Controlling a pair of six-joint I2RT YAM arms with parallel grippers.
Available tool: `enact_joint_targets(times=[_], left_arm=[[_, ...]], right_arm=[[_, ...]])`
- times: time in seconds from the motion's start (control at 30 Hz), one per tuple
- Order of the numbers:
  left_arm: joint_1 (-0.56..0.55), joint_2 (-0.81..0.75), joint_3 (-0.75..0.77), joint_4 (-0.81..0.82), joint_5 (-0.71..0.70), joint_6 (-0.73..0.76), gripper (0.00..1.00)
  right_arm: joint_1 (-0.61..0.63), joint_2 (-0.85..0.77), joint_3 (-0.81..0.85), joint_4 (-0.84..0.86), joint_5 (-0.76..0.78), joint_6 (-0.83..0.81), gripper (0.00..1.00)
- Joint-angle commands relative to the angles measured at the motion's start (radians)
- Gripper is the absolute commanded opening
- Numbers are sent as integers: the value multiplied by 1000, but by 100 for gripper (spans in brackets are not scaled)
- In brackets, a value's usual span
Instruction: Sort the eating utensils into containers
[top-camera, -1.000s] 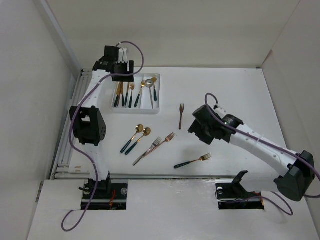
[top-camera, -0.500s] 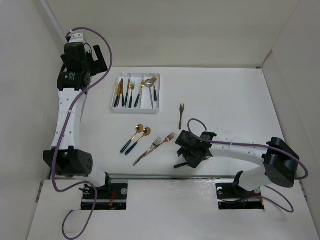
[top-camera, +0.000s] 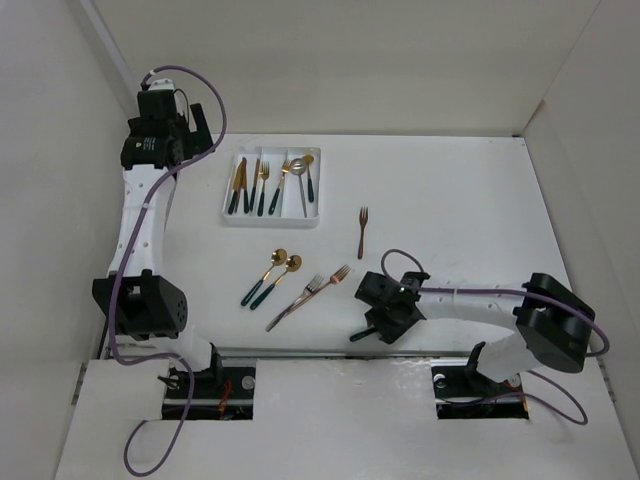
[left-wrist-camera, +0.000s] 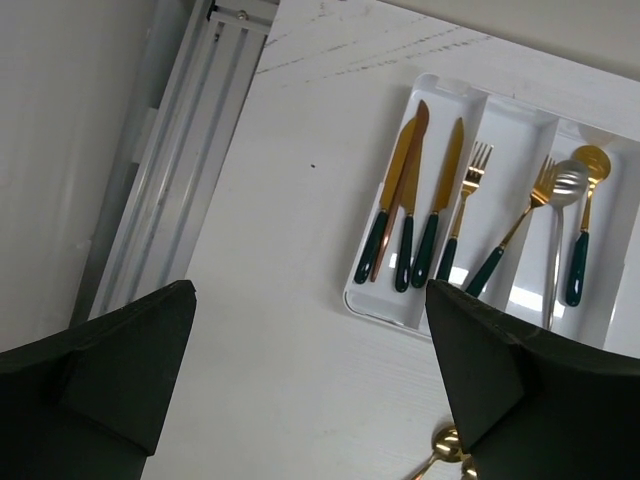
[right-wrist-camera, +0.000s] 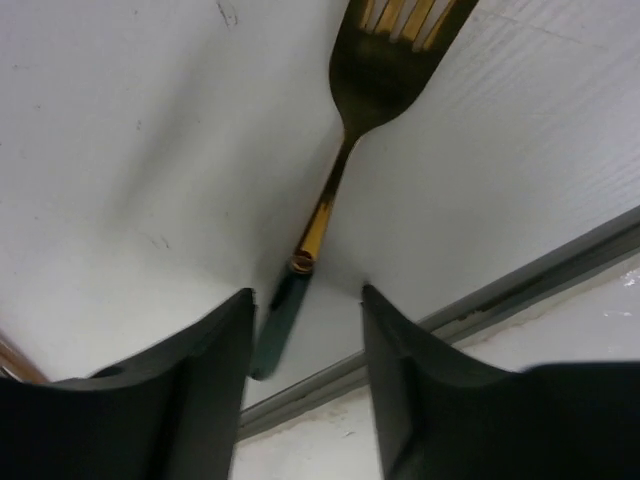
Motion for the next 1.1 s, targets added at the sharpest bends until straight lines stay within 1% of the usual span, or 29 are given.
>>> enact_joint_targets(times=[0.0,0.07,0.1,0.23,0.27,0.33,0.37,0.4,0.43,0.47,0.5,0.53,0.57,0.6,0.63,0.7,0.73,0.77,0.8,0.83,0.87,0.9,0.97,1.0,1.03,1.07], left_arm=[[24,-32,27,1,-19,28,99],[33,-32,27,1,-19,28,99],[33,-41,18,1,-10,28,99],[53,-50,7,1,11,28,97],[53,-50,7,1,11,37,97],[53,-61,7,1,22,46,97],[53,-61,7,1,40,63,97],[64,-72,7,1,69,80,99],[64,-72,-2,1,112,135,99],[73,-82,-2,-8,169,166,100],[73,-83,-13,-8,292,195,100],[73,-83,-26,-28,357,221,100],[73,-83,-26,-40,425,247,100],[73,-83,-36,-54,564,291,100],[73,-73,-48,-69,632,313,98],[61,-73,-57,-114,726,344,96],[24,-73,-57,-132,773,385,96],[1,-73,-57,-176,797,410,96],[-18,-73,-43,-203,826,434,96],[-47,-64,-31,-236,905,462,96],[-61,-64,4,-273,948,523,96],[-70,-52,27,-345,985,549,96],[-85,-40,94,-402,1057,585,98],[-94,-28,124,-457,1071,615,99],[-94,-18,154,-496,1085,647,99],[-104,-18,182,-508,1099,648,99]], right_arm=[[7,45,5,31,8,34,48],[7,70,34,31,8,19,41],[7,93,44,31,8,10,36],[7,122,35,40,8,-3,21],[7,122,35,40,-3,-3,14],[7,122,-4,66,-3,-3,6],[7,122,-14,66,-3,-3,0],[7,113,-24,66,6,-3,0],[7,113,-24,66,19,-3,0],[7,103,-24,66,37,-48,0],[7,93,-12,66,99,-91,0],[7,93,43,66,135,-142,0],[7,93,83,22,170,-239,0],[7,93,129,-8,206,-281,0],[7,93,225,-44,283,-312,0],[7,83,315,-116,367,-393,0],[7,69,355,-117,438,-426,0],[7,54,423,-117,473,-455,0],[7,28,458,-108,502,-505,0],[7,17,491,-94,551,-536,0],[-5,8,554,-76,568,-571,0],[-5,-2,585,-19,580,-663,0],[-43,-2,642,47,591,-757,0],[-57,-2,694,79,591,-801,0],[-72,-2,714,159,571,-891,0],[-88,-2,731,202,529,-932,0]])
